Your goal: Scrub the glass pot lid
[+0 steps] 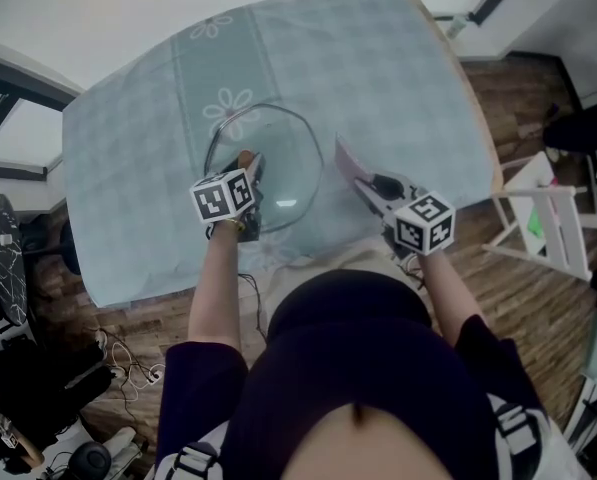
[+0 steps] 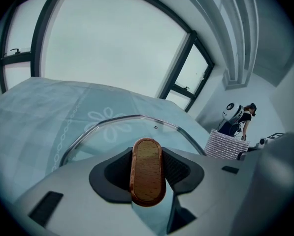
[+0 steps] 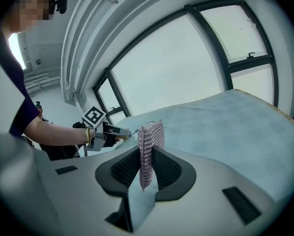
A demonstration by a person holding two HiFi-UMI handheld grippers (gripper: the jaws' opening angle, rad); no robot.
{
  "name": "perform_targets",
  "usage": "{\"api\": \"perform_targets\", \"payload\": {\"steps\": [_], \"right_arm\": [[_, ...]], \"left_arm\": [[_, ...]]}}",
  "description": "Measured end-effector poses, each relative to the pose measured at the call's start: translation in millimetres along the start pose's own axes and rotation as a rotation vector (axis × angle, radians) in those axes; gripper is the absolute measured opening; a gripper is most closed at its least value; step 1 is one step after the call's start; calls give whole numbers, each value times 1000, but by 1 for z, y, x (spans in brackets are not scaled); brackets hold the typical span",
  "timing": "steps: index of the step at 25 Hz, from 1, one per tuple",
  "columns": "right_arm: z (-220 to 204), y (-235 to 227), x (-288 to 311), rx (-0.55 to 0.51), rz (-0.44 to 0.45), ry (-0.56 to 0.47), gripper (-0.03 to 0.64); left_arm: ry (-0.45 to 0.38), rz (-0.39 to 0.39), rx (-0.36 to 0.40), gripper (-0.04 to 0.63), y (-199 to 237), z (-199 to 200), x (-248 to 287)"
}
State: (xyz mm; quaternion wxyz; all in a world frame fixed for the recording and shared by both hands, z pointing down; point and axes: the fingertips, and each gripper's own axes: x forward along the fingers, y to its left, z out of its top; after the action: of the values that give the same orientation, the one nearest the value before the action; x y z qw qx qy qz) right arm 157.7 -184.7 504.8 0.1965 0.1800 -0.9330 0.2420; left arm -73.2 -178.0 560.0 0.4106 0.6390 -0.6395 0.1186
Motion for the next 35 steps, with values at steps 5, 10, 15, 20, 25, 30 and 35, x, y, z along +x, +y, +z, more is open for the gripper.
{"api": "perform_targets", "payload": {"steps": [5,10,15,20,25,30,35], "right_arm": [[-1,-12,-4,14,-2,0,78],[2,-21,-8,19,-2,-9,78],[5,-29,-11,24,-8,-14,78],[4,-32,-10,30,-16,-20,77],[3,-33,-10,32,-8,-16,78],[3,-32,-9,33,0,-11,78],[3,-29,-6,34,5,-20,78]], "left_arm": [[61,72,53,164,-1,-12,17],[102,119,88,164,-1,-19,26],[135,162,121,165,-2,-24,35],[145,187,140,166,1,-28,38],[145,186,147,166,-1,-27,39],[138,189,145,166,-3,-26,39],[135,185,138,167,-2,-27,39]]}}
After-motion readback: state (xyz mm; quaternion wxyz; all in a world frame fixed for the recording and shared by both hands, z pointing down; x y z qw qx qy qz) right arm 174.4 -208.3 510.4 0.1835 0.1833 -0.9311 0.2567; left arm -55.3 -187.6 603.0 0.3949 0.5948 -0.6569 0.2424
